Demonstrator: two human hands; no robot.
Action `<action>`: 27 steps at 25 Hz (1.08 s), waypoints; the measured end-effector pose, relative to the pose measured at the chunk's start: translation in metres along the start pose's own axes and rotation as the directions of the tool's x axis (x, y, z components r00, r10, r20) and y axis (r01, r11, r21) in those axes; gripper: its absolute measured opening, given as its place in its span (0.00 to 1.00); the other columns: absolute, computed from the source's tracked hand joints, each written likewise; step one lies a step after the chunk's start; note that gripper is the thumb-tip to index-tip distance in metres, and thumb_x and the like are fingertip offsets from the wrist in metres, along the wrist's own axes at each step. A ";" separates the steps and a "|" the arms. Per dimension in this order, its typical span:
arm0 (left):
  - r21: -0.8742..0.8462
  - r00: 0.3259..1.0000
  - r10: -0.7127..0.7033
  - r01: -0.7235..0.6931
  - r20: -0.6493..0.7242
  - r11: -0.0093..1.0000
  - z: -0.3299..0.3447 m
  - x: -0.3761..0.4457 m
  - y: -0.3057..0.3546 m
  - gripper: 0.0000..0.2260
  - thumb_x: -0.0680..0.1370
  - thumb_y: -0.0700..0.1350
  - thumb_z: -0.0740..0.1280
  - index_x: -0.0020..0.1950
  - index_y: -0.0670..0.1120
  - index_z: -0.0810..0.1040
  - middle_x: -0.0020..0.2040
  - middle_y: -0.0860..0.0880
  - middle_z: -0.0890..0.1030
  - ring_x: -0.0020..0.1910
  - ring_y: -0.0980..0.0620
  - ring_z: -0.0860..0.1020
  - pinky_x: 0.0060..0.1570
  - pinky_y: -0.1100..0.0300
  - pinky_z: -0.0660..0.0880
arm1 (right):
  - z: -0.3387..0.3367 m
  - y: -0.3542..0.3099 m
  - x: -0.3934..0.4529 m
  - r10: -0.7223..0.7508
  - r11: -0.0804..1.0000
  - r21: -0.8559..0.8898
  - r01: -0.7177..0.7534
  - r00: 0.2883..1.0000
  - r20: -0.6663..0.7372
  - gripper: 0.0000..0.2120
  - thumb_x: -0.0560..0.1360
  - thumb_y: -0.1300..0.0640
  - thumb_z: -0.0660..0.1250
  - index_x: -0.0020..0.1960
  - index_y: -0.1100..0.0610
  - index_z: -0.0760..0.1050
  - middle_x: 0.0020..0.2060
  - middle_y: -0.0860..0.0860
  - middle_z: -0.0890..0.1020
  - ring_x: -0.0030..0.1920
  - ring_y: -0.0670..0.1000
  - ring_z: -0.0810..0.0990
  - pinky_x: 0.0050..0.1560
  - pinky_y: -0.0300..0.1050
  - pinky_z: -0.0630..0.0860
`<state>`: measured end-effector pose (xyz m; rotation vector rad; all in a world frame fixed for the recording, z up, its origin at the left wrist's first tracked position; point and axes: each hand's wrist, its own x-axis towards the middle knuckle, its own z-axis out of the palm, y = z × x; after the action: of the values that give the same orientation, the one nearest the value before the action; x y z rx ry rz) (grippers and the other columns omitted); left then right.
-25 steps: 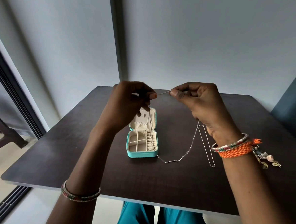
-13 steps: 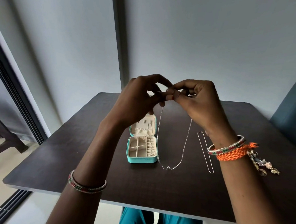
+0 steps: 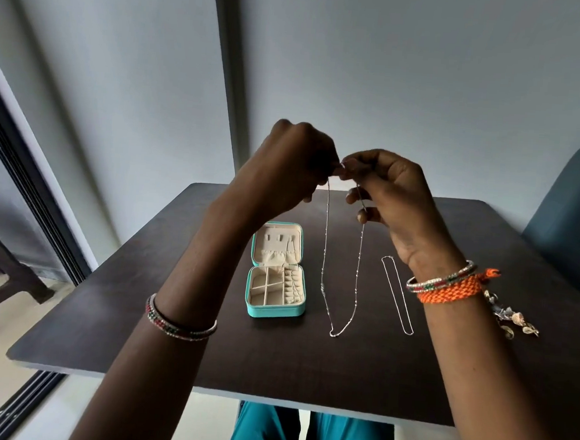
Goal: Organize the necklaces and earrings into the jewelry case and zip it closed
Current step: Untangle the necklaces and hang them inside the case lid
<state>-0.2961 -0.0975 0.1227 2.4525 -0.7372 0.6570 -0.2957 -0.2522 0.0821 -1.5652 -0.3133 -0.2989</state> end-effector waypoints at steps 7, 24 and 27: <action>-0.280 0.970 -0.180 0.129 -0.166 0.951 0.021 -0.004 -0.029 0.05 0.75 0.42 0.70 0.42 0.42 0.81 0.29 0.52 0.79 0.21 0.57 0.71 0.26 0.66 0.69 | -0.023 0.019 -0.005 0.236 0.967 -0.200 -0.158 0.854 0.464 0.14 0.79 0.51 0.61 0.43 0.55 0.81 0.30 0.47 0.79 0.30 0.45 0.71 0.31 0.36 0.68; -0.511 0.500 -0.831 0.662 -0.243 0.548 0.123 -0.123 -0.111 0.07 0.77 0.42 0.68 0.44 0.40 0.82 0.31 0.47 0.80 0.23 0.56 0.74 0.23 0.64 0.74 | -0.096 0.100 0.011 0.386 0.883 -0.272 -0.383 0.922 -0.045 0.11 0.79 0.56 0.62 0.41 0.55 0.79 0.33 0.49 0.79 0.31 0.43 0.74 0.37 0.35 0.71; -0.533 0.519 -0.832 0.655 -0.197 0.535 0.122 -0.129 -0.112 0.05 0.77 0.41 0.67 0.45 0.42 0.82 0.32 0.48 0.80 0.24 0.57 0.75 0.18 0.68 0.70 | -0.095 0.110 0.015 0.427 0.903 0.085 -0.421 0.902 -0.070 0.09 0.79 0.58 0.62 0.42 0.57 0.78 0.36 0.49 0.82 0.37 0.46 0.81 0.48 0.45 0.77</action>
<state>-0.2868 -0.0382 -0.0787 1.8397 0.4036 0.5663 -0.2397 -0.3484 -0.0127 -1.5040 0.0902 -0.0132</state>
